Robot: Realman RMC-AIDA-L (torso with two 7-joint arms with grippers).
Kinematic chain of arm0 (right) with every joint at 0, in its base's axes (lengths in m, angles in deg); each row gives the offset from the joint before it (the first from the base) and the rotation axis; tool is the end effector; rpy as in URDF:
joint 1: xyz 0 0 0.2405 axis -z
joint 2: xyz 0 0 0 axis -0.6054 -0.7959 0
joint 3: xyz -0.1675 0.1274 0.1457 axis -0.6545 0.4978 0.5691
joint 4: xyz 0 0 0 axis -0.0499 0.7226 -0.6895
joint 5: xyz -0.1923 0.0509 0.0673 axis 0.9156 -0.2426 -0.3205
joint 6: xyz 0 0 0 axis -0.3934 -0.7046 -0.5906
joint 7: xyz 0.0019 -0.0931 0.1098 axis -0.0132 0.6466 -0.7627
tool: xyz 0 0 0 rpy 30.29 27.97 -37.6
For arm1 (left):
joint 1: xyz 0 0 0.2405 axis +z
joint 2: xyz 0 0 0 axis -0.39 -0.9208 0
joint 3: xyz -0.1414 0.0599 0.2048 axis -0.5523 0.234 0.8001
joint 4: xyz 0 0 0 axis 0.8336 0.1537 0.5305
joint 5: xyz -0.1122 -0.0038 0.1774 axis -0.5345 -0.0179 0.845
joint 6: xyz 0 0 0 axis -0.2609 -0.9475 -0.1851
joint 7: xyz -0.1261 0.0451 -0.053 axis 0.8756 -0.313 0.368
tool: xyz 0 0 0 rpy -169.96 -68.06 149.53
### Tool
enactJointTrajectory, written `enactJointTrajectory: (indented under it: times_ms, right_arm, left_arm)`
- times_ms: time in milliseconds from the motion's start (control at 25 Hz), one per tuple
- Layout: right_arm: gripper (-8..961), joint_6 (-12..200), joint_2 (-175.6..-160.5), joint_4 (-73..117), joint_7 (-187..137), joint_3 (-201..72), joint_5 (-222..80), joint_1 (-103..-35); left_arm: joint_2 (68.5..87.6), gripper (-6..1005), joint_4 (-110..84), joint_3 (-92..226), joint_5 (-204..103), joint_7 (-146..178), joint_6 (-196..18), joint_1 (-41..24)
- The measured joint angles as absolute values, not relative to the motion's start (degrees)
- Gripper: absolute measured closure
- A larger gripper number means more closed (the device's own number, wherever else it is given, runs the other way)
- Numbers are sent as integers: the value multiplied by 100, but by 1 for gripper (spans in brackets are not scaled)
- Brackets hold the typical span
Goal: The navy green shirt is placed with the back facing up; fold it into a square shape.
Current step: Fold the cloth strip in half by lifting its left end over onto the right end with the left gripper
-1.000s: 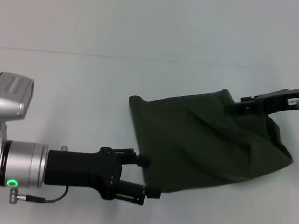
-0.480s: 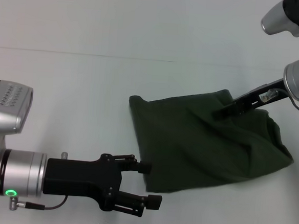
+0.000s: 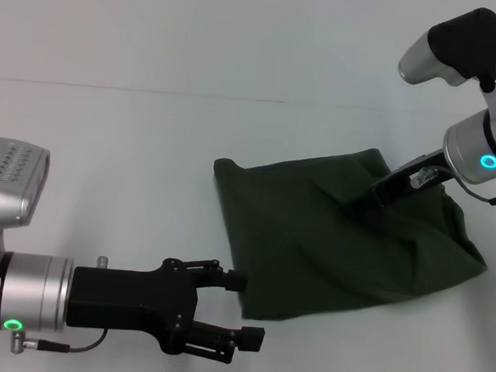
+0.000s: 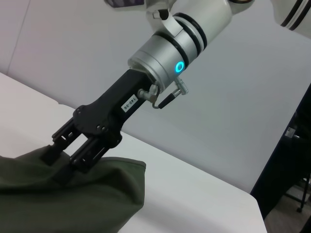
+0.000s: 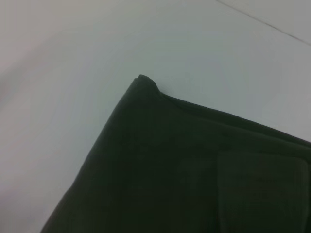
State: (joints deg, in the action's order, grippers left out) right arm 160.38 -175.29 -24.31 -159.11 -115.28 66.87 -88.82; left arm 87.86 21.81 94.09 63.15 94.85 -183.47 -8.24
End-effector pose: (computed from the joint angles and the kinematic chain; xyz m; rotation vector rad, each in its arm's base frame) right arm 0.1751 0.4264 -0.0118 -2.5422 0.9797 -0.2654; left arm -0.2418 0.2852 -0.0364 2.9260 0.7105 0.8603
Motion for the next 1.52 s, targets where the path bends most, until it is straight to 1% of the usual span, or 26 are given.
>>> enactJointTrajectory:
  times_ms: [760, 960, 1160, 1520]
  right_arm:
    - [293, 15293, -17545, -2061, -15966, -12112, 6685, -8911]
    - [470, 15217, -17546, -2060, -16005, -12334, 6688, -8912]
    - [721, 15189, -17545, -2061, -16037, -12418, 6692, -8911]
    - [766, 15235, -17545, -2071, -16135, -12629, 6696, -8921]
  left_arm:
    - [8786, 61, 2183, 9400, 6317, 9346, -18303, -775]
    - [8786, 61, 2189, 9400, 6322, 9329, -18299, -769]
    - [8786, 61, 2192, 9400, 6335, 9328, -18306, -770]
    - [8786, 61, 2192, 9400, 6342, 9279, -18318, -772]
